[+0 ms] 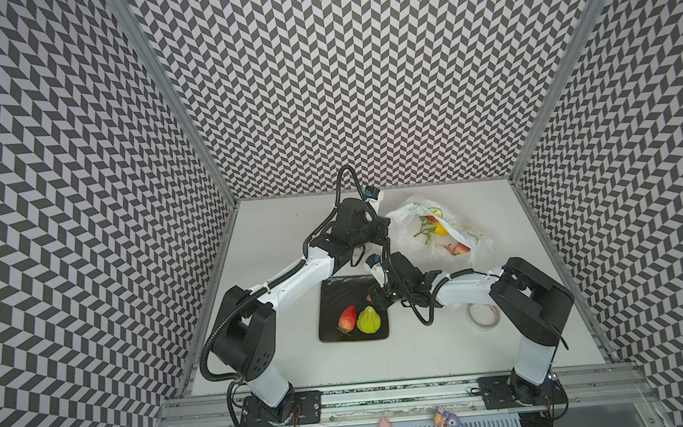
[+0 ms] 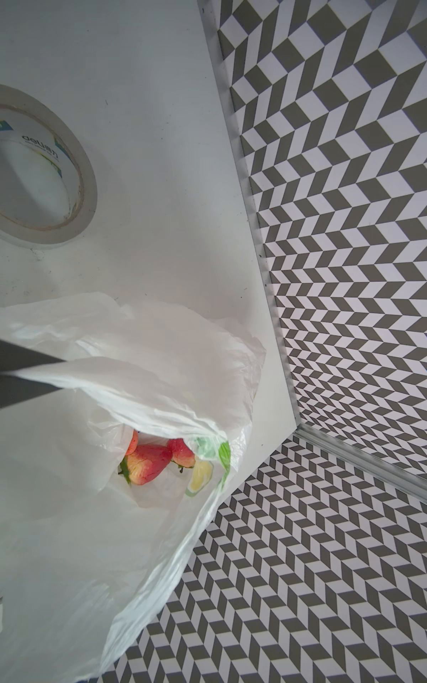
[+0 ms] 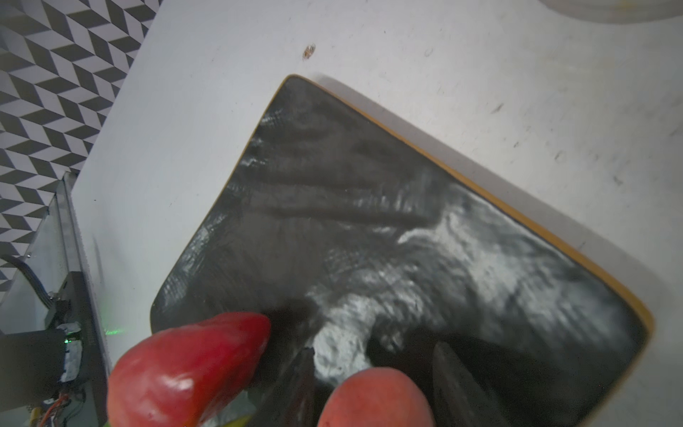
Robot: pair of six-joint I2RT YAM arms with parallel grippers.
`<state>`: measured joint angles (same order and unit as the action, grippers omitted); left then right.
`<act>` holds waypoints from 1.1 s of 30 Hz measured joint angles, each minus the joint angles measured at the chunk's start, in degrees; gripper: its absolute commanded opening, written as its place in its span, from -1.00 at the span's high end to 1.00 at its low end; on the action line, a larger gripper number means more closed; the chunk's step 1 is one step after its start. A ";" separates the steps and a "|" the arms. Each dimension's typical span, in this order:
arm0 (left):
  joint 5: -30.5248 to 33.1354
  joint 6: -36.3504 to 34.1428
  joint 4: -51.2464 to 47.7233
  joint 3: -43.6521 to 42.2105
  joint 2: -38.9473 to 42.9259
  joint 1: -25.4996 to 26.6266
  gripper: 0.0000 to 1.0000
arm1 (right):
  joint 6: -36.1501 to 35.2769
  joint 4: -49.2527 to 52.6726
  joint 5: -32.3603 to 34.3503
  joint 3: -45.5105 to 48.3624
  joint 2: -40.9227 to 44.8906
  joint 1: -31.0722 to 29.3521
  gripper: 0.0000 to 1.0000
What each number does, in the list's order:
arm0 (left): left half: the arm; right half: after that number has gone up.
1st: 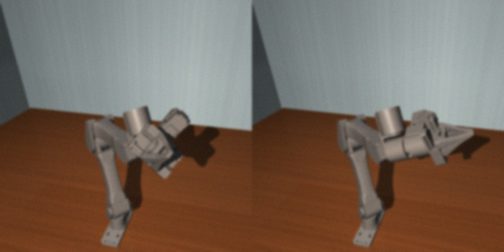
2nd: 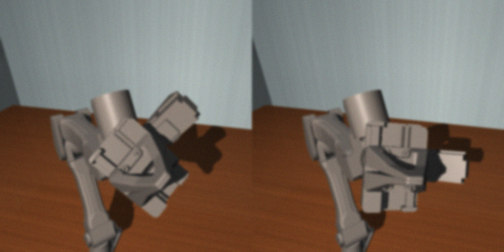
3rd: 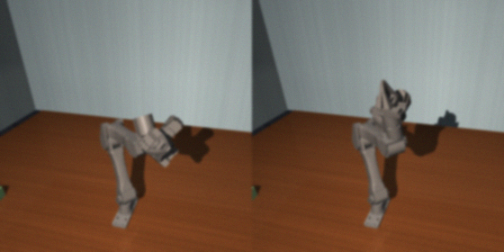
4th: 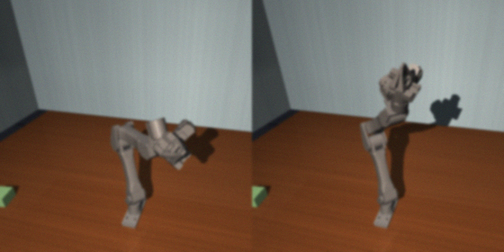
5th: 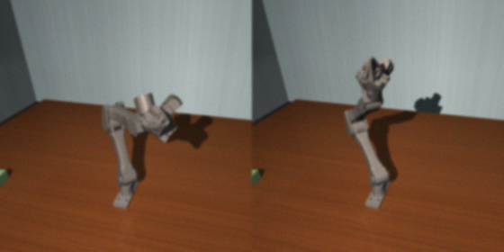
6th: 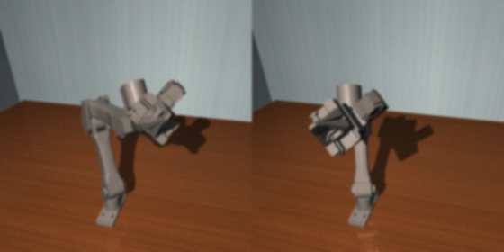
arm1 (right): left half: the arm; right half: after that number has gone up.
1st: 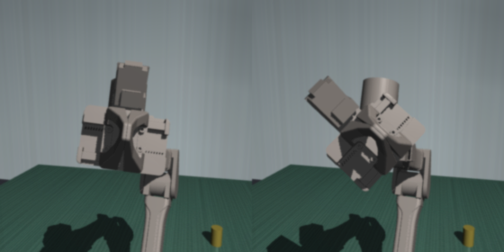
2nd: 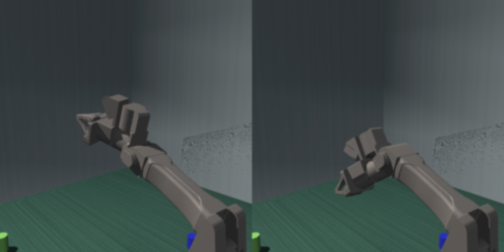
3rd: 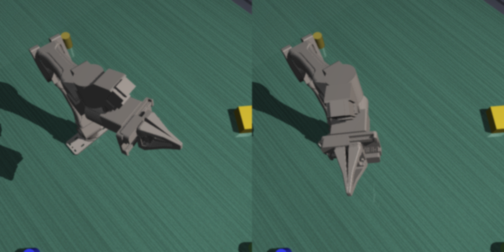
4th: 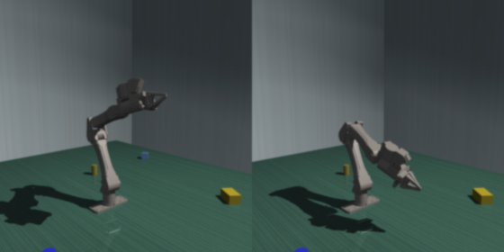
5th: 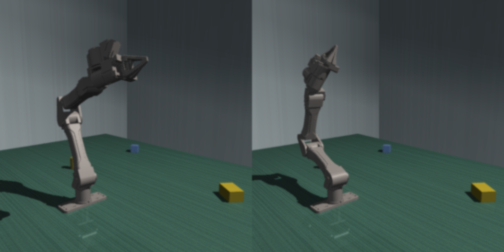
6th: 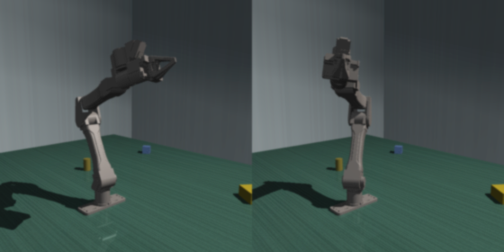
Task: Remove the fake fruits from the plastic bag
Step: 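Carry the peach with the right gripper and drop it on the black tray, then move the open right gripper back into the bag over the fruits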
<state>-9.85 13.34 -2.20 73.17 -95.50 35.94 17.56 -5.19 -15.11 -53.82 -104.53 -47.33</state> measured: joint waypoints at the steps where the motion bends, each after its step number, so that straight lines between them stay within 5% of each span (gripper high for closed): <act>1: -0.02 0.00 0.00 0.00 0.00 0.00 1.00 | 0.02 0.02 0.15 -0.13 -0.02 0.00 -0.28; 11: -0.04 0.02 0.02 0.00 0.48 0.00 1.00 | -0.17 3.48 2.10 0.20 3.08 0.13 -0.47; 18: -0.07 0.00 0.00 -0.07 1.01 0.02 1.00 | -0.28 6.12 4.44 0.76 12.63 0.55 -0.46; 25: -0.44 0.20 1.09 -0.09 2.29 0.28 1.00 | -0.85 11.10 9.01 5.75 27.32 0.48 -0.31; 33: -0.37 0.20 0.50 -0.31 2.27 0.02 1.00 | 3.30 14.58 22.80 6.32 41.90 1.25 0.11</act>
<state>-10.22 13.54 -1.69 72.86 -93.23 35.97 20.86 9.39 7.68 -47.51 -62.63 -46.09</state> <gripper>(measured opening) 0.047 0.492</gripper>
